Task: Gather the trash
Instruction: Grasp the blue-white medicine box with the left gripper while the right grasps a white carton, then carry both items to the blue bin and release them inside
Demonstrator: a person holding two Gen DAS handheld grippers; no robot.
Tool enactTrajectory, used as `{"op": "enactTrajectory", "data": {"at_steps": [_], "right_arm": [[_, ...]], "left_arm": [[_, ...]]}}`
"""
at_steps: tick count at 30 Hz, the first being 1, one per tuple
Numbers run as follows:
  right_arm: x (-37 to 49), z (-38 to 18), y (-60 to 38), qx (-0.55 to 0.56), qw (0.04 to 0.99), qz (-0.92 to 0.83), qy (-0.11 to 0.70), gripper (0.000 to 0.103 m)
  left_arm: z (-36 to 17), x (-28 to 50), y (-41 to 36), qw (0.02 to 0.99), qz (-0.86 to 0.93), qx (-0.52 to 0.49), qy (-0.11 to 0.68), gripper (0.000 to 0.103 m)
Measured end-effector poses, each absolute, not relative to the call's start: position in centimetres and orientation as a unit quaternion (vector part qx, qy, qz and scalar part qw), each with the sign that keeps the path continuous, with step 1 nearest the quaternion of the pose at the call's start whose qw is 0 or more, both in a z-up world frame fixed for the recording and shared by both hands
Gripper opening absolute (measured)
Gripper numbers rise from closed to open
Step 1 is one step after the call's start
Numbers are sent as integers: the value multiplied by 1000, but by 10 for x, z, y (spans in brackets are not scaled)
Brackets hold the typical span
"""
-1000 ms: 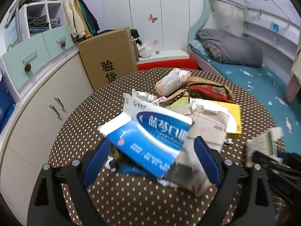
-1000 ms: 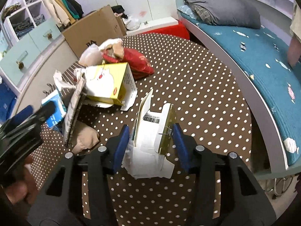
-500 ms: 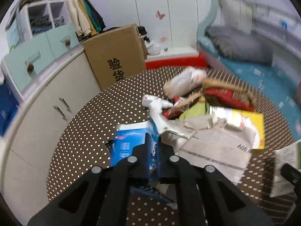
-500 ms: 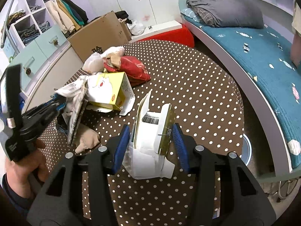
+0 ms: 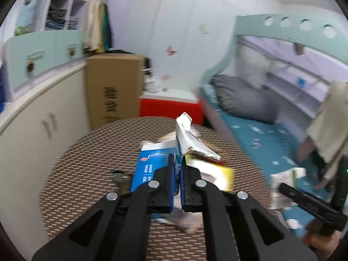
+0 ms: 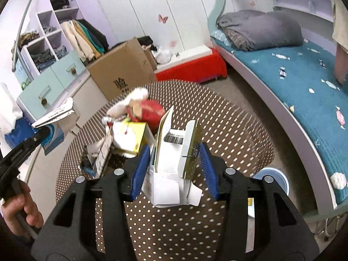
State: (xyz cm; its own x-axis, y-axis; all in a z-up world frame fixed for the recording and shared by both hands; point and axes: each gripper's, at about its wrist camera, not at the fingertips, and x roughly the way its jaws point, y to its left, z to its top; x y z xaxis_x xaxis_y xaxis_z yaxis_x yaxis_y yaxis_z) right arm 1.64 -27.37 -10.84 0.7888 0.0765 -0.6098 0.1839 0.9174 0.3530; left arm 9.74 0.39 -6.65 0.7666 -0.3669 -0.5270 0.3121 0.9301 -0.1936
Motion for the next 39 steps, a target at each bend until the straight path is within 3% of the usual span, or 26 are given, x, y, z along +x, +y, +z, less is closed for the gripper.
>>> {"op": "enactTrajectory", "data": {"at_steps": [12, 21, 31, 32, 33, 36, 39], "right_arm": [[-30, -107, -408, 269, 905, -143, 296, 46], [-47, -212, -497, 356, 828, -219, 372, 47], [-23, -285, -518, 402, 786, -208, 421, 49], [-22, -295, -522, 412, 781, -206, 422, 56], [-22, -301, -524, 419, 775, -210, 424, 68], [-27, -321, -532, 453, 754, -212, 425, 79], [-35, -326, -534, 463, 747, -220, 424, 88]], "left_arm": [[-73, 68, -164, 868, -363, -50, 336, 4], [-154, 67, -298, 789, -416, -7, 452, 4], [-243, 85, -375, 746, -391, 79, 533, 7], [-251, 87, -380, 738, -392, 86, 543, 20], [-257, 87, -385, 734, -390, 94, 548, 44], [-257, 85, -395, 731, -403, 112, 539, 64], [-247, 77, -404, 742, -407, 129, 517, 77]]}}
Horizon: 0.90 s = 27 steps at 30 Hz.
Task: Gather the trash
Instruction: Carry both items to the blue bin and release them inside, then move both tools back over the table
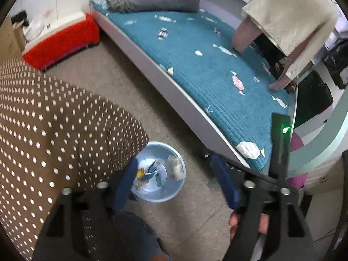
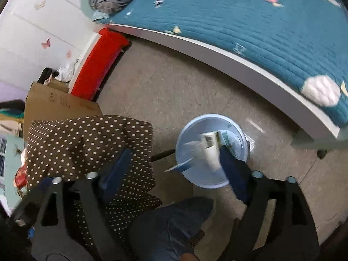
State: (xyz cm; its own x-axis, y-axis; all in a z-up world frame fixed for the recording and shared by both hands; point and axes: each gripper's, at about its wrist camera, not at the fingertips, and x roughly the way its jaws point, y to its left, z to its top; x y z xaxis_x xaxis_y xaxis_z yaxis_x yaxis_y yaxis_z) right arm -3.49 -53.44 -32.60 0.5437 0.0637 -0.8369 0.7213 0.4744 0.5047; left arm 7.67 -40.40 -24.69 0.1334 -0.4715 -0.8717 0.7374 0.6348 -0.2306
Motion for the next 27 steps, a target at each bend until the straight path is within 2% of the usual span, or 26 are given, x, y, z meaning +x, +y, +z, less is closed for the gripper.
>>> {"op": "enactTrajectory", "data": {"at_steps": [3, 12, 27], "right_arm": [[-41, -322, -532, 456, 750, -228, 420, 97], [-61, -285, -522, 421, 774, -254, 398, 97], [-62, -133, -458, 295, 870, -254, 303, 97]], "left_arm": [[-236, 71, -409, 757, -404, 144, 492, 81], [-188, 53, -379, 806, -394, 151, 416, 85], [-107, 35, -297, 879, -345, 120, 308, 94]]}}
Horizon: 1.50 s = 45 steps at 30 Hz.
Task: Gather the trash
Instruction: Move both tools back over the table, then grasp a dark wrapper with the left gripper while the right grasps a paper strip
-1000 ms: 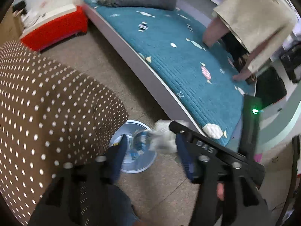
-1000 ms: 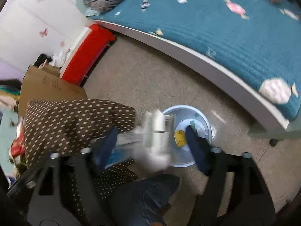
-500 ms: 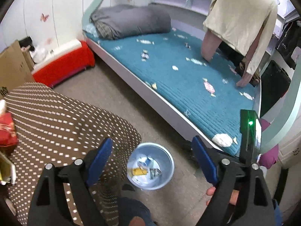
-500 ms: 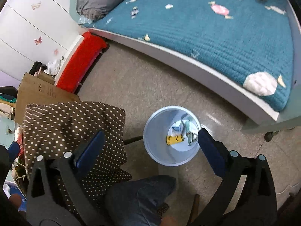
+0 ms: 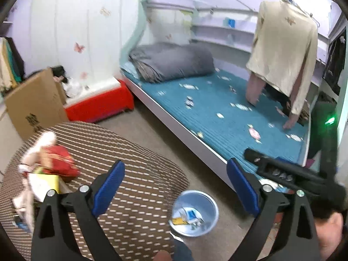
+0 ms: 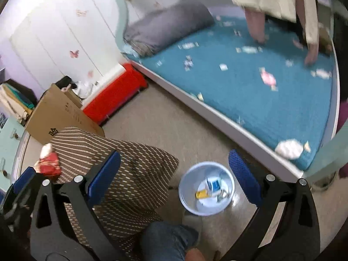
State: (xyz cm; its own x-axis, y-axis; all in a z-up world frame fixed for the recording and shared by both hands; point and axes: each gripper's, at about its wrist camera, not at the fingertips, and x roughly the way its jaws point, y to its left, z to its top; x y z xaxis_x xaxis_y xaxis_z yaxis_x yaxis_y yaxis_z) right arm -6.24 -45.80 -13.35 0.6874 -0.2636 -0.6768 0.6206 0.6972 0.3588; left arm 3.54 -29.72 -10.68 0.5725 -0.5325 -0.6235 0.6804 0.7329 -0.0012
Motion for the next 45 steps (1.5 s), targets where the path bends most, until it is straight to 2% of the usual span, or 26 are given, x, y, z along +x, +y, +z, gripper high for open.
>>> {"op": "enactTrajectory", "data": {"at_steps": [13, 19, 25, 35, 37, 39, 41, 44, 45], "right_arm": [[-55, -35, -364, 202, 930, -198, 233, 97], [-32, -14, -307, 158, 947, -140, 244, 97], [-7, -22, -251, 124, 953, -71, 269, 97], [64, -97, -176, 147, 913, 52, 376, 96], [74, -113, -163, 156, 903, 66, 396, 90], [88, -133, -156, 171, 889, 74, 419, 75], [96, -145, -148, 175, 882, 79, 431, 66], [111, -156, -134, 178, 876, 98, 437, 61], [115, -159, -130, 179, 874, 98, 441, 57]], "left_arm": [[-51, 24, -200, 925, -291, 90, 227, 97], [-37, 26, -147, 946, -233, 69, 215, 97], [-43, 36, -86, 956, -177, 45, 231, 97], [-87, 70, 33, 956, -54, 27, 288, 97], [-91, 77, 49, 955, -41, 21, 294, 97], [-98, 86, 64, 952, -31, 14, 303, 97], [-105, 93, 72, 950, -26, 6, 312, 97], [-118, 104, 82, 944, -18, -2, 328, 97], [-121, 107, 83, 943, -16, -3, 332, 97]]}}
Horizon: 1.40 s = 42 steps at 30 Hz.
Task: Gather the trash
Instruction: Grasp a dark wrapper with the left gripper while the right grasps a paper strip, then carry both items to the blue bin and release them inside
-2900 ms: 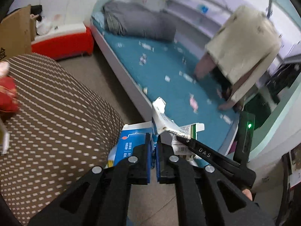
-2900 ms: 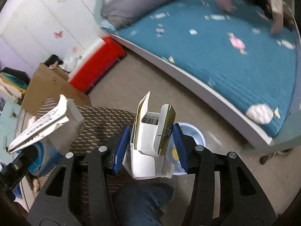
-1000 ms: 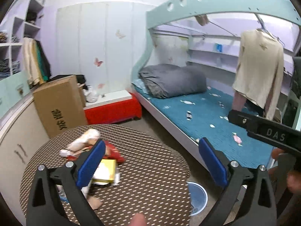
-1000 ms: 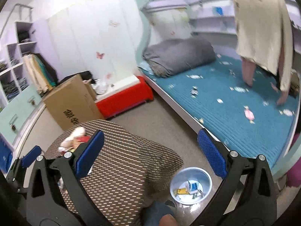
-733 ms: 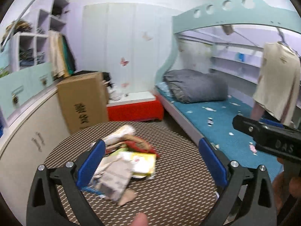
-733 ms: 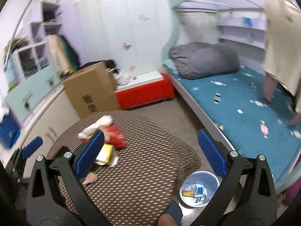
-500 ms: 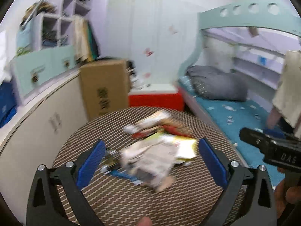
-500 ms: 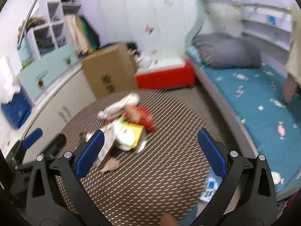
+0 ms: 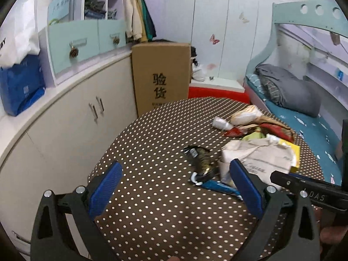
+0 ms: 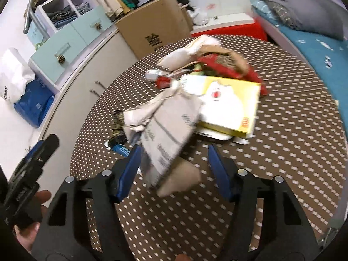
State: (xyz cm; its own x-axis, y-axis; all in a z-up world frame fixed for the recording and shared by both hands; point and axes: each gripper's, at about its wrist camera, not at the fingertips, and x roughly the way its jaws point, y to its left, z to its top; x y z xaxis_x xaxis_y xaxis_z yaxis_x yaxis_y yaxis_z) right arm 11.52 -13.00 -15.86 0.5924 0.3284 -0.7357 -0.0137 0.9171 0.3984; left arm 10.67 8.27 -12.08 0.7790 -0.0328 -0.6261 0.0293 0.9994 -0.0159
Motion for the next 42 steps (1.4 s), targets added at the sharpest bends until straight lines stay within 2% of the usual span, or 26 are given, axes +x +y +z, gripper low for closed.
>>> {"op": "enactTrajectory", "data": {"at_steps": [1, 3, 4, 9, 15, 16, 17, 18, 19, 20, 24, 34, 42], "right_arm": [[119, -161, -127, 180, 872, 98, 445, 53], [129, -165, -121, 188, 867, 104, 450, 33], [132, -166, -120, 191, 866, 107, 449, 32], [126, -149, -126, 210, 872, 126, 424, 16], [111, -124, -146, 216, 884, 132, 394, 9], [108, -119, -149, 213, 887, 132, 388, 8], [106, -117, -151, 210, 889, 131, 385, 8], [104, -115, -153, 206, 891, 131, 382, 8], [102, -114, -156, 207, 892, 131, 380, 8], [101, -114, -159, 209, 892, 132, 379, 8], [91, -102, -173, 215, 898, 134, 359, 7], [58, -66, -219, 227, 919, 112, 301, 7], [13, -50, -288, 248, 932, 50, 260, 8]], "left_arm": [[-124, 111, 84, 941, -15, -3, 337, 97], [-131, 119, 83, 938, -13, -3, 346, 97], [-134, 125, 82, 937, -13, -1, 350, 97], [-144, 149, 72, 931, -18, 1, 365, 97], [-163, 178, 58, 916, -32, 3, 401, 95], [-167, 183, 55, 912, -35, 7, 408, 92], [-173, 188, 51, 908, -35, 12, 417, 78], [-179, 192, 50, 903, -36, 12, 429, 59], [-185, 198, 50, 896, -42, 5, 442, 51], [-191, 202, 51, 890, -57, -11, 453, 38], [-189, 200, 45, 890, -84, -8, 448, 13], [-138, 161, 36, 907, -132, -53, 396, 10], [-91, 119, -36, 903, -226, -65, 360, 10]]}}
